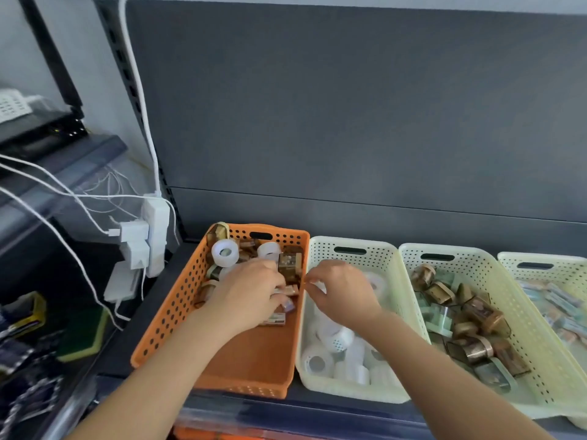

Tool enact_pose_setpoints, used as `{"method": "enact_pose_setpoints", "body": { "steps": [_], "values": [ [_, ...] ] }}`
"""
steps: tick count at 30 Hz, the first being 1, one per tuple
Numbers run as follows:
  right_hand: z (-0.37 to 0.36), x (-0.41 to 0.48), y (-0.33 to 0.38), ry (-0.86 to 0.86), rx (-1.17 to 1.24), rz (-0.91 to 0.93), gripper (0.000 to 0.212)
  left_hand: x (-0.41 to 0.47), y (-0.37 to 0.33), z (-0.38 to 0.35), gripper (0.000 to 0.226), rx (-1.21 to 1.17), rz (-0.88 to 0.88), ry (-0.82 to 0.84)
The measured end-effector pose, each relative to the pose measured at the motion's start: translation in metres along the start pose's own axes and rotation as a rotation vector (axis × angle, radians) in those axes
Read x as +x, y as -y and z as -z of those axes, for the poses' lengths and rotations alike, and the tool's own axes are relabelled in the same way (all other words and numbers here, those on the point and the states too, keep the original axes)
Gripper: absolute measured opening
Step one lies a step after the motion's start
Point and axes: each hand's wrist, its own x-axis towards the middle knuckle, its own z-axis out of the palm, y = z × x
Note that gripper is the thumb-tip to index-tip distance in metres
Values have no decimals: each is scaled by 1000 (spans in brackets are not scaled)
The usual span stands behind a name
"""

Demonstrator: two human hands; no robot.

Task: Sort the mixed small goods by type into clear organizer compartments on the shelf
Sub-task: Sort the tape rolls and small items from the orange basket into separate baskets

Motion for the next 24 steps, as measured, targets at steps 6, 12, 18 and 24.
{"method": "enact_pose_setpoints", "body": {
  "steps": [6,12,18,24],
  "values": [
    [-21,40,32,27,-126,130,23,-5,60,-2,27,189,238,89],
    [-50,73,37,111,-383,5,41,-11,92,-26,26,269,286,272],
    [-62,82,35,98,-382,-35,38,-7,101,-28,31,245,226,275],
    [-53,81,36,36,-255,-38,41,1,98,-10,24,230,160,373]
  ]
}}
